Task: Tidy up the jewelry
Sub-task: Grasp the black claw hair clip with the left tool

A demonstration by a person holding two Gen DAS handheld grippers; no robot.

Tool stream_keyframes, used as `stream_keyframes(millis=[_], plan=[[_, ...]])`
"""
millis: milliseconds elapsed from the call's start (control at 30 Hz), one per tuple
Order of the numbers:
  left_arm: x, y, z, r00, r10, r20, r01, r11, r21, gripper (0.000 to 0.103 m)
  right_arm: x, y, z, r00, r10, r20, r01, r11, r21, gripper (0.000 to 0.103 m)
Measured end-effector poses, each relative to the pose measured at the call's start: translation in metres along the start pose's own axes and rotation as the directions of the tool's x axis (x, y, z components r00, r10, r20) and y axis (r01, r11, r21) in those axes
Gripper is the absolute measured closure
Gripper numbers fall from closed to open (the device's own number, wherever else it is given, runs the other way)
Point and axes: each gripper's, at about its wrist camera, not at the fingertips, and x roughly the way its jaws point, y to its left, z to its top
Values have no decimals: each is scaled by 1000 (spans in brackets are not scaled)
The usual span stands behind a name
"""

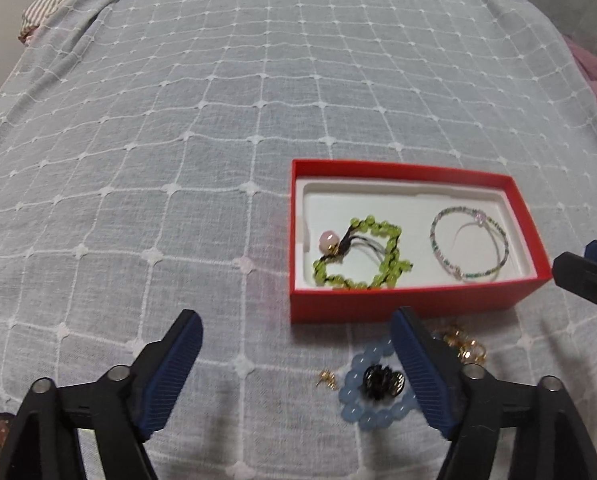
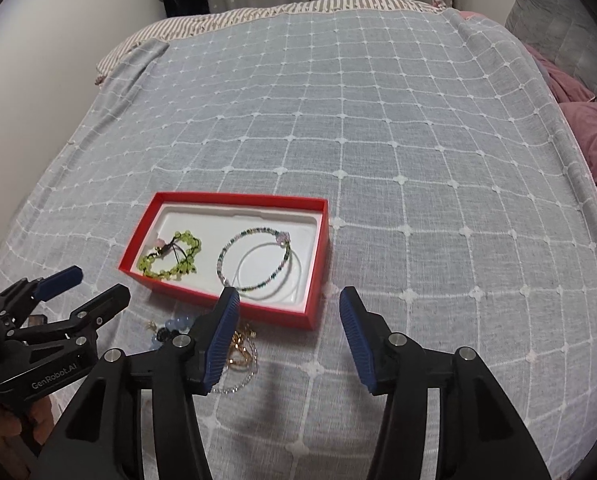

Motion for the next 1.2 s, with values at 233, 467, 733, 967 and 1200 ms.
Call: stream_keyframes(millis=[233,467,733,967,1200], plan=[[4,15,-17,999,23,-46,-24,999,-24,12,1,5,-21,999,-22,-46,21,1000,-11,34],[13,32,-32,997,48,-67,-51,998,-39,11,14,3,-42,996,-39,-86,38,999,-9,33],[22,37,-42,995,-2,-103,-1,1000,-31,11,37,0,-60,984,-109,-139,102,993,-57,33],[11,14,-44,992,-105,-76,110,992,60,24,42,7,-63,983,-107,-147,95,991,-90,33],[16,-8,-49,976,-179,-122,192,976,104,62,43,11,-65,981,-113,-159,99,991,-95,33]])
